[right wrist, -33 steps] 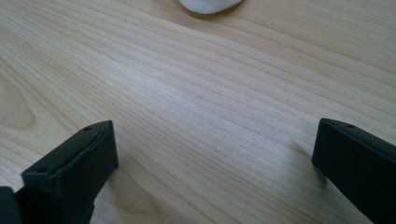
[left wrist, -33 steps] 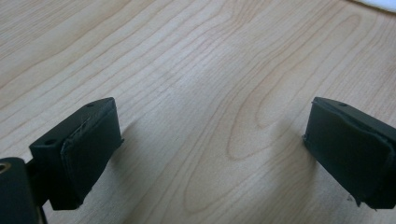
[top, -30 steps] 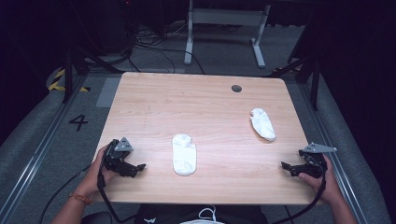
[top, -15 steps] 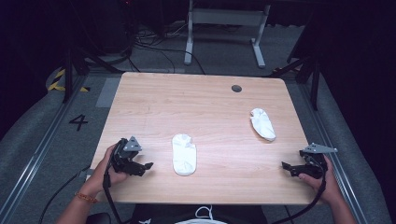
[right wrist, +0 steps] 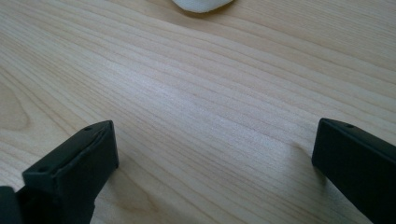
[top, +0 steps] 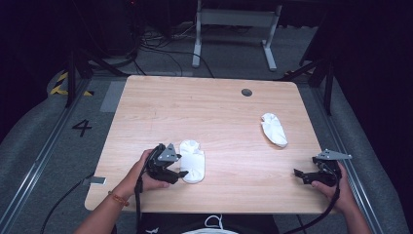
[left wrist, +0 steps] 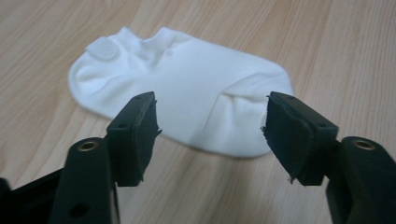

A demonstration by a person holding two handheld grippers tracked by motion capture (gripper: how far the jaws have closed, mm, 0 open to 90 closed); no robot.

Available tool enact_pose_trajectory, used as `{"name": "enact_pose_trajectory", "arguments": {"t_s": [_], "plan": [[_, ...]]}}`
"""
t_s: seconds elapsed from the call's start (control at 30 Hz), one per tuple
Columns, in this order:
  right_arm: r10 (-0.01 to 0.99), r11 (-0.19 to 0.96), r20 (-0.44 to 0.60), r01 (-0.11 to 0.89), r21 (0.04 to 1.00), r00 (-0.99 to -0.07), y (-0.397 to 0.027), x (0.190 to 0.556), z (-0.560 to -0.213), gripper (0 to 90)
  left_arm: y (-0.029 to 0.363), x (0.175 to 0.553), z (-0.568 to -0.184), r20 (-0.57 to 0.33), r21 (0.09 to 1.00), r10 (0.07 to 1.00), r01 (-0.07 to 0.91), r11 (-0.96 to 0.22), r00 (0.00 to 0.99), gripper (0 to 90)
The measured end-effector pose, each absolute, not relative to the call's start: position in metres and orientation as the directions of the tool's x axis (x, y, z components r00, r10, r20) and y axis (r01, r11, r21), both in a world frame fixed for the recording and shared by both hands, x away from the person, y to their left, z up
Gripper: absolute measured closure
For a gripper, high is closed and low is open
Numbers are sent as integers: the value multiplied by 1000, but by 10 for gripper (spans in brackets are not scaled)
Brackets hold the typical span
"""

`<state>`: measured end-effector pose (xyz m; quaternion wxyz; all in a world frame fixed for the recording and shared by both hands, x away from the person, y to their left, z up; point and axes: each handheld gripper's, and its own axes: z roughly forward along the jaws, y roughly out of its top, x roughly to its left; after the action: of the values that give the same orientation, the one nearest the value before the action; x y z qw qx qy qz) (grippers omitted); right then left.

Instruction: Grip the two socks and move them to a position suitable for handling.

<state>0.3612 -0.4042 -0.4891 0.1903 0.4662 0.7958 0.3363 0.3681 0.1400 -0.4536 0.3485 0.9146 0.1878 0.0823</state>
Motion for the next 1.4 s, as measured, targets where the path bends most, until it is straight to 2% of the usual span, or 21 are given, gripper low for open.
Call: {"name": "enact_pose_trajectory", "arguments": {"t_s": [0.23, 0.43, 0.5, 0.53, 0.57, 0.67, 0.77, 0.83, 0.93, 0.97, 1.17, 1.27, 1.33, 1.4], "plan": [[870, 339, 11, 614, 713, -493, -404, 361, -489, 6, 118, 376, -468, -2, 640, 357, 276, -718, 934, 460], [870, 339, 9, 612, 715, -493, -405, 362, -489, 37, 113, 380, -473, -9, 651, 357, 277, -707, 934, 448], [869, 336, 9, 604, 723, -495, -406, 362, -488, 117, 111, 381, -474, -14, 667, 359, 276, -692, 933, 442], [869, 336, 9, 604, 723, -495, -406, 362, -488, 117, 111, 381, -474, -14, 667, 359, 276, -692, 933, 423], [866, 335, 11, 597, 729, -499, -406, 362, -487, 187, 111, 382, -474, -3, 662, 359, 271, -699, 933, 423], [856, 361, -17, 575, 734, -516, -400, 367, -479, 271, 113, 382, -472, 2, 666, 372, 277, -693, 928, 356], [829, 403, -60, 518, 754, -556, -388, 373, -465, 341, 115, 382, -470, 7, 672, 382, 278, -686, 924, 342], [792, 453, -101, 468, 759, -602, -369, 387, -452, 412, 116, 383, -471, 12, 666, 386, 281, -691, 922, 340], [775, 471, -117, 445, 761, -621, -357, 398, -448, 455, 116, 385, -473, 4, 667, 390, 289, -687, 921, 340], [767, 474, -115, 437, 765, -632, -344, 414, -447, 495, 115, 385, -476, -10, 667, 392, 299, -683, 920, 335], [759, 517, -130, 470, 716, -637, -328, 444, -466, 565, 119, 383, -482, -11, 709, 395, 286, -645, 919, 335], [774, 501, -111, 497, 708, -623, -327, 455, -476, 691, 119, 383, -482, -8, 710, 393, 282, -646, 920, 333], [763, 515, -109, 498, 697, -637, -327, 454, -475, 838, 119, 383, -482, -9, 710, 391, 282, -646, 920, 332], [756, 510, -86, 501, 700, -649, -327, 452, -474, 848, 119, 383, -482, -12, 709, 395, 286, -644, 918, 332]]}}
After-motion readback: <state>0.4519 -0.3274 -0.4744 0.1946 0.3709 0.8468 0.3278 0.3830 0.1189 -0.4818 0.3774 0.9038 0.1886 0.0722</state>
